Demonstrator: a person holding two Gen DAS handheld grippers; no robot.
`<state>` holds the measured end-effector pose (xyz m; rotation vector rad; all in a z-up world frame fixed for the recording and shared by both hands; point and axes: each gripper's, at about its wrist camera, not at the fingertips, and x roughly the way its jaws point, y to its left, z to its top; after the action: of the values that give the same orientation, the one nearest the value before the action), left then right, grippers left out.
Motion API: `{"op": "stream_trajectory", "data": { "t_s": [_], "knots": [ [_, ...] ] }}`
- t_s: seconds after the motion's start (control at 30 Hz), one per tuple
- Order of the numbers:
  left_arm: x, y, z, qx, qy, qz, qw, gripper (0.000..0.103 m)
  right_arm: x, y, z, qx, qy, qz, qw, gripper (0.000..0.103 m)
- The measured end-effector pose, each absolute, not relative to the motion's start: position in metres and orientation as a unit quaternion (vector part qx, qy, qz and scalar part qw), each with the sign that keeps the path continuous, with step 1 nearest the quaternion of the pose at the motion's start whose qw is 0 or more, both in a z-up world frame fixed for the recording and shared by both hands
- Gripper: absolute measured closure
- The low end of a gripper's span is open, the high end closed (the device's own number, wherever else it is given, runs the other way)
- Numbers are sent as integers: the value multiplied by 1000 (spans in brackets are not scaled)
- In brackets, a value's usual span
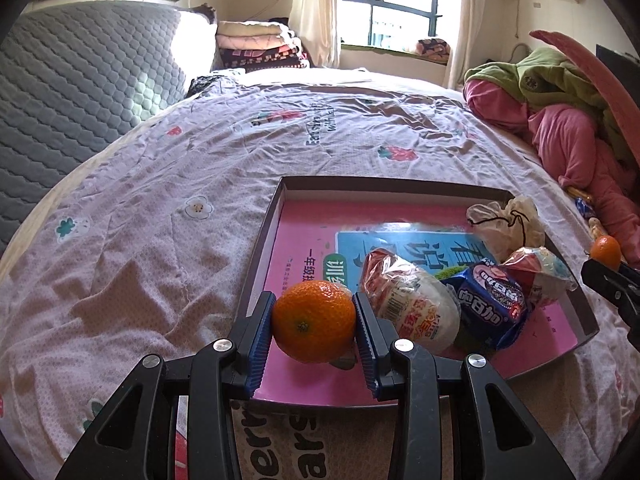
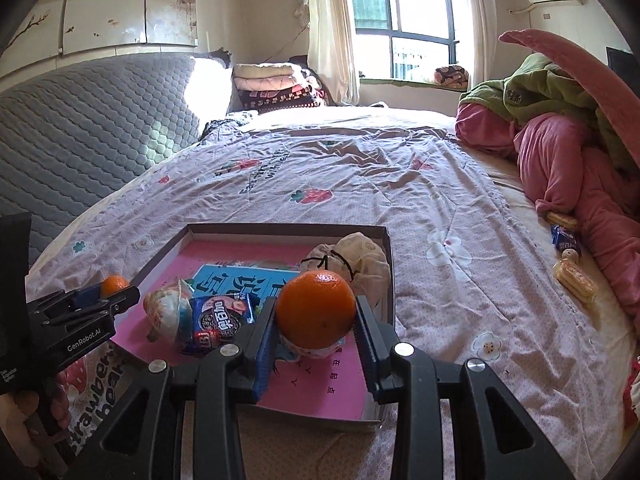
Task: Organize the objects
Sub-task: 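Lower the orange into the tray with the left tool while the right tool lowers its orange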
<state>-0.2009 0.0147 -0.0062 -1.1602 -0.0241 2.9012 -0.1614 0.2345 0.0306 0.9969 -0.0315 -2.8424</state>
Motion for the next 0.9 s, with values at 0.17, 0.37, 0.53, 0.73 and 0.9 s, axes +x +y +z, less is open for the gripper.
{"op": "stream_trajectory", "data": {
  "t_s": [0.17,0.37,0.53,0.73,0.9],
  "knots": [
    [-199,19,-15,-382,-1,924,16,63,-165,228,16,350,1,-934,69,66],
    [-200,16,-26,-403,-15,915,27,63,-167,217,2,369,13,-926,76,66],
    [-202,17,-30,-408,-14,913,27,63,-171,209,-8,384,18,-920,77,66],
    [-202,19,-30,-408,-9,913,29,63,-174,210,-16,398,10,-914,75,66],
    [-201,23,-31,-407,-1,913,30,63,-176,210,-21,409,-2,-909,78,66]
  ]
}}
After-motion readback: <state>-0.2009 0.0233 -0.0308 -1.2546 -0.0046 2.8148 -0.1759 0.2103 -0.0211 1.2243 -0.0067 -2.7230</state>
